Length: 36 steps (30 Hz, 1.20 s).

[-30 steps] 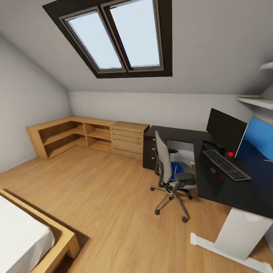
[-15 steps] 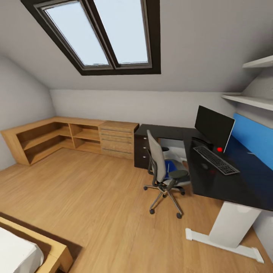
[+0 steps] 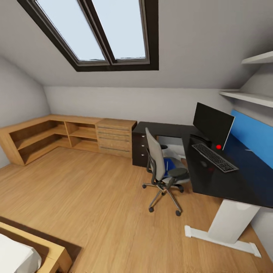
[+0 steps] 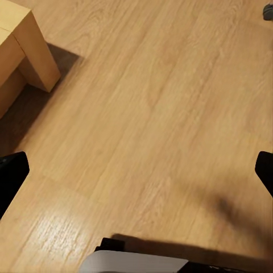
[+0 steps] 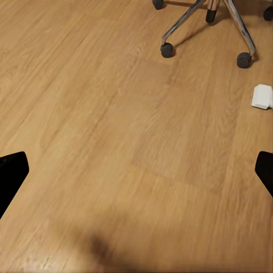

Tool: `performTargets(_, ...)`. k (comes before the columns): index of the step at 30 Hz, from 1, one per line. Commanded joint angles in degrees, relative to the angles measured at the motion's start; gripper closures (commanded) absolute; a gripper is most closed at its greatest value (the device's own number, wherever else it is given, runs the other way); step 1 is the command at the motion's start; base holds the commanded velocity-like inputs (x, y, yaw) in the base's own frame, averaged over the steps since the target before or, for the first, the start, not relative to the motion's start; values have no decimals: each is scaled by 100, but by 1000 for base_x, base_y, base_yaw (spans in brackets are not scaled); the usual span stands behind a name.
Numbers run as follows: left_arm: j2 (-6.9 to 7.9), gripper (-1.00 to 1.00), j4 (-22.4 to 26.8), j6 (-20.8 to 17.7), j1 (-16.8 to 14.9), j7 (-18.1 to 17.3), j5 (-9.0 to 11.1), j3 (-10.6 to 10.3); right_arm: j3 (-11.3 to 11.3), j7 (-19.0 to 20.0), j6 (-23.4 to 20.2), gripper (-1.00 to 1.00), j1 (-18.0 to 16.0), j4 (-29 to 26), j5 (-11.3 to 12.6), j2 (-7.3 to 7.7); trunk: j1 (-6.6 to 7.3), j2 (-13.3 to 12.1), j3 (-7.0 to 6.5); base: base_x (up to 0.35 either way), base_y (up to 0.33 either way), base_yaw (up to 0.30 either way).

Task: In the bedroom, organize the workspace by keeping the computer under the desk, ensuring the monitor is on the desk, placing the keyboard on the desk next to the monitor, placing the mouse on the desk next to the keyboard, moving the folder from the swivel chair onto the desk next to the mouse, stacking the notebook on top of the folder with the pen on top of the notebook, and positioning the swivel chair next to the desk.

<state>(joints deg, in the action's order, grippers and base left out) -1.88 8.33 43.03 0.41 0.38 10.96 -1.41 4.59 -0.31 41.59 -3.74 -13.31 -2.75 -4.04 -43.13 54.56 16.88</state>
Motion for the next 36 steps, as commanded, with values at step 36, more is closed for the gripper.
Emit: performTargets(36, -6, -100, 11, 34, 3, -8, 27, -23, 0, 4, 16, -100, -4, 11, -23, 0, -1, 4, 269, 155, 88, -71)
